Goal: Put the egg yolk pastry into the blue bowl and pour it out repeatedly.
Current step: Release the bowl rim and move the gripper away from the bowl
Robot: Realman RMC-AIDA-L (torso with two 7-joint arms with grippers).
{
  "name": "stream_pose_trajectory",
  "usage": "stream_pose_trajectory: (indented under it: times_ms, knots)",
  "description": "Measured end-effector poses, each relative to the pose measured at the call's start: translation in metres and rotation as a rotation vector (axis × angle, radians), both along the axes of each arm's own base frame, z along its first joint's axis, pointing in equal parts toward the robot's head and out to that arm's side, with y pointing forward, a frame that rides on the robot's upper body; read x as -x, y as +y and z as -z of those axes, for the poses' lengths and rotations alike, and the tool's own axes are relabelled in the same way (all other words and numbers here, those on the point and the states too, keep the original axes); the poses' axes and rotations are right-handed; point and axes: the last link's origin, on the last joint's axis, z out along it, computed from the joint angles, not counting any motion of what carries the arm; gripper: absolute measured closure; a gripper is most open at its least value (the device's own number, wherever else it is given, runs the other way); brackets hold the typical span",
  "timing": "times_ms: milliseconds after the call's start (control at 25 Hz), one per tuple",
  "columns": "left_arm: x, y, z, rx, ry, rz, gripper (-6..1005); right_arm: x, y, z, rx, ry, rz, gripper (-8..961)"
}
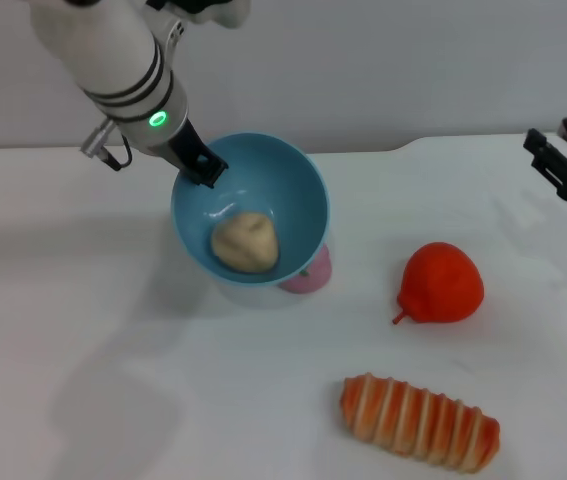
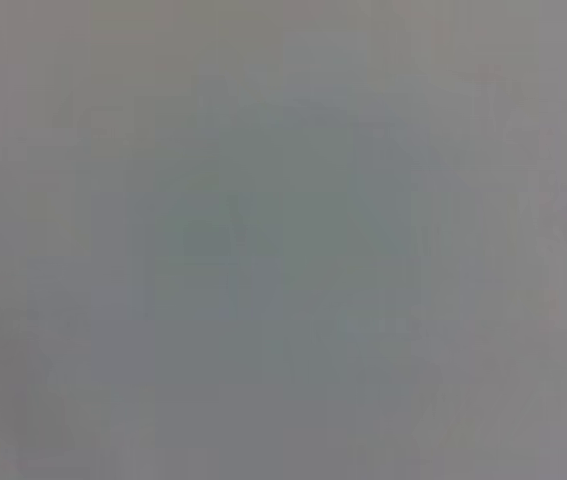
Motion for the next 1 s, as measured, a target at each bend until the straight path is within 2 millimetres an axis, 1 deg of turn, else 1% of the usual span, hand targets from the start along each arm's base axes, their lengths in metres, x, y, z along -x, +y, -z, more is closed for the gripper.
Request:
stream_pose_trajectory:
  times_ms: [120, 360, 520, 760, 1000]
  knots:
    - [-0.005, -0.003, -0.002, 0.031, 0.036, -0.021, 1000, -0.005, -0.004, 0.002, -0.002, 0.011, 0.019, 498]
    - [-0.001, -0.010, -0.003, 0.066, 0.095, -0.065, 1000, -0.007, -0.008, 0.003, -0.006, 0.029, 0.028, 498]
    - [0.009, -0.017, -0.002, 0.092, 0.107, -0.109, 999, -0.006, -0.009, 0.003, -0.004, 0.035, 0.018, 497]
    - [0.032, -0.027, 0.006, 0.129, 0.126, -0.186, 999, -0.003, -0.012, 0.003, -0.004, 0.050, -0.012, 497]
    - [0.036, -0.032, 0.013, 0.151, 0.096, -0.206, 1000, -0.003, -0.012, 0.003, -0.004, 0.051, -0.010, 498]
